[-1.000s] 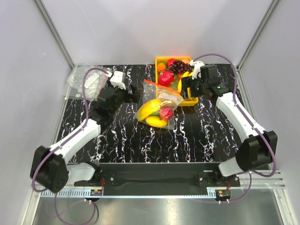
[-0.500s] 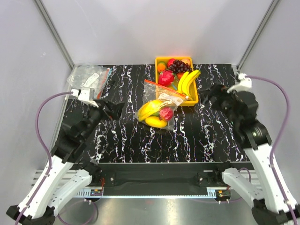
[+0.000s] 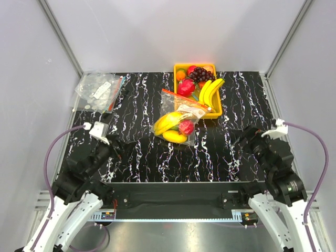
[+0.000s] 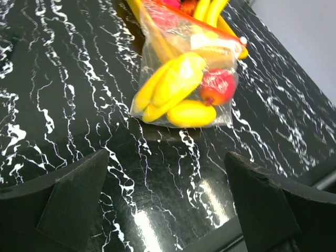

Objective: Place the food in the zip-top bag and seal the zipper
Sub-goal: Reset both arms

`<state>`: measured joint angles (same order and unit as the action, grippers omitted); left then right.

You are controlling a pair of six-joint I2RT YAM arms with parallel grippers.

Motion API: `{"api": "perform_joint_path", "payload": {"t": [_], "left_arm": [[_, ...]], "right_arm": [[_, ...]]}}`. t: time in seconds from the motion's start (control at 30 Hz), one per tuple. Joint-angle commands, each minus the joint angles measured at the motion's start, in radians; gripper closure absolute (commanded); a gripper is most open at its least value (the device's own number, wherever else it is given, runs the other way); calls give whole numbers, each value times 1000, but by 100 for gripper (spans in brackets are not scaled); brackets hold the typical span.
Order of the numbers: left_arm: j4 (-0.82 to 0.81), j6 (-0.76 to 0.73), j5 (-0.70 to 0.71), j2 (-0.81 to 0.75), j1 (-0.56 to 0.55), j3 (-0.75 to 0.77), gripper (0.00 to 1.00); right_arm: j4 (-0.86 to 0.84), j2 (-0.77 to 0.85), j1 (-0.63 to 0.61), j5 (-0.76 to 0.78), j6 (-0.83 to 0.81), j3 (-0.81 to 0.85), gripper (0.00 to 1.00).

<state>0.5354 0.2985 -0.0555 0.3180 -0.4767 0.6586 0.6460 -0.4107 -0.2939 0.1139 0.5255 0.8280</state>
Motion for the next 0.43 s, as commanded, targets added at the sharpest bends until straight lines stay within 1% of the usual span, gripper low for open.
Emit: {"api": "perform_joint_path", "payload": {"t": [0.0,0.13,0.4], "left_arm": [[-43,-70,-87,-43,3,-7,1],[-46,-85,-78,-65,3,-19,1],[-35,-82,-84,-40,3,-8,1]], "right_arm": [[-38,81,1,33,28,-58,0],[-42,119,-1,38,31,-75,0],[-42,90,-1,33,27,-64,0]]}}
